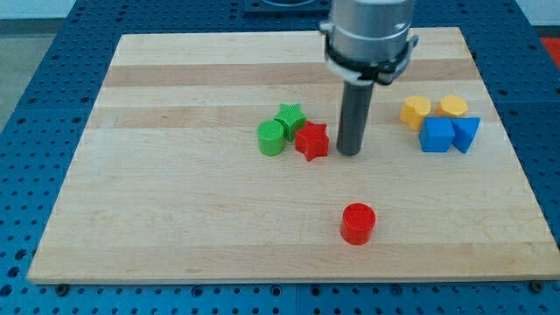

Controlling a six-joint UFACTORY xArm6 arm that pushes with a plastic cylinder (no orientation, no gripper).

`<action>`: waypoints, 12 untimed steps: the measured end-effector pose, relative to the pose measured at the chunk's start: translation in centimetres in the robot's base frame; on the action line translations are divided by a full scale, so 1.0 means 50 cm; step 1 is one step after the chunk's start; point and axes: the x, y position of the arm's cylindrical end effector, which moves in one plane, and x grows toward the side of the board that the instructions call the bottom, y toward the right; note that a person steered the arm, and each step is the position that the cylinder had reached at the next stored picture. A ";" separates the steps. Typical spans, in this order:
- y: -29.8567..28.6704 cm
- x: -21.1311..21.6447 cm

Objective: Move red star closer to red circle

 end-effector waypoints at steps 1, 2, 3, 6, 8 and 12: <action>0.009 -0.074; -0.050 -0.095; -0.085 -0.092; -0.109 0.046; -0.174 0.027; -0.234 0.174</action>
